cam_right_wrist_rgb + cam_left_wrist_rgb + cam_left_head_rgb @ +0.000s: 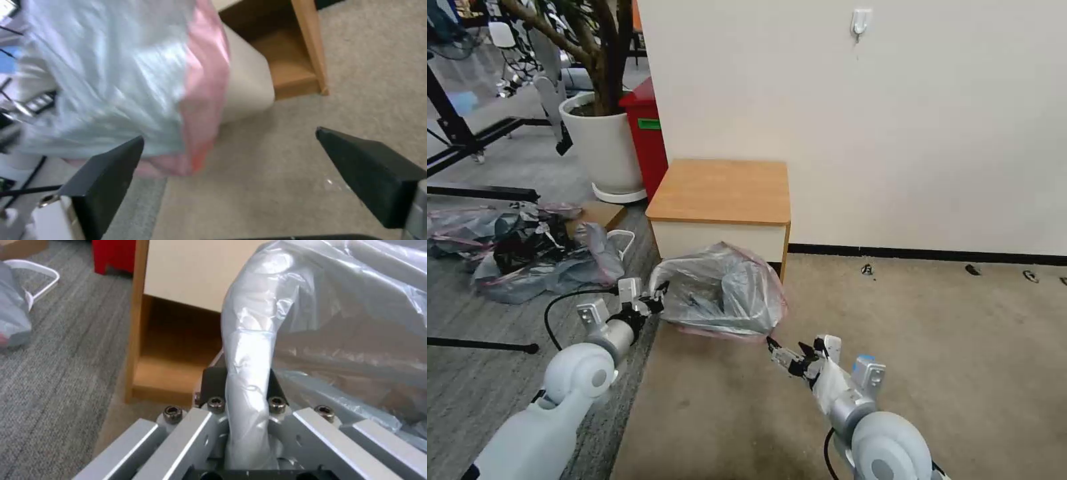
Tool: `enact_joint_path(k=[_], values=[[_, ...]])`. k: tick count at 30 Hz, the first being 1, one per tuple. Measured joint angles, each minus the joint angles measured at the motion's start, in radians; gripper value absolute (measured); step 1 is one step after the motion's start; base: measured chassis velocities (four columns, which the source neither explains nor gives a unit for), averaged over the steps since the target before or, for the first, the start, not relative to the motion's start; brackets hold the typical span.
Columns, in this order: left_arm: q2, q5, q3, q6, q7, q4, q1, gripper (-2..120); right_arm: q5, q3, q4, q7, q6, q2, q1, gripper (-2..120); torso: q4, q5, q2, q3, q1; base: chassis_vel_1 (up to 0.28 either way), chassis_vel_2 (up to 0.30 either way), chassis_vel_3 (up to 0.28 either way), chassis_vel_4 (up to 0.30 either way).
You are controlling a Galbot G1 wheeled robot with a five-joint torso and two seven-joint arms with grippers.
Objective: Pick up the garbage bag from the table and place it over the trash can.
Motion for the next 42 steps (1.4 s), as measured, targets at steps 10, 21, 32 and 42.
enact_joint_path(k=[10, 21, 32, 42], values=[[0.043, -0.002, -0.015, -0.001, 0.094, 0.031, -0.006, 2, 0.114, 0.064, 0.023, -0.095, 0.03, -0.084, 0.025, 100, -0.0002, -0.0001, 0.0, 0.0, 0.0, 0.0, 0.0, 0.0, 0.0], [0.094, -0.007, -0.066, -0.008, 0.226, 0.022, 0.039, 2, 0.339, 0.104, -0.047, -0.283, -0.09, -0.154, 0.176, 98, 0.0001, -0.0001, 0.0, 0.0, 0.0, 0.0, 0.0, 0.0, 0.0], [0.096, -0.007, -0.068, -0.014, 0.223, 0.002, 0.046, 2, 0.332, 0.092, -0.072, -0.294, -0.097, -0.134, 0.182, 79, -0.0001, -0.0001, 0.0, 0.0, 0.0, 0.0, 0.0, 0.0, 0.0], [0.102, -0.003, -0.065, -0.016, 0.219, -0.002, 0.05, 2, 0.334, 0.107, -0.064, -0.295, -0.088, -0.137, 0.173, 55, -0.0001, -0.0001, 0.0, 0.0, 0.0, 0.0, 0.0, 0.0, 0.0]])
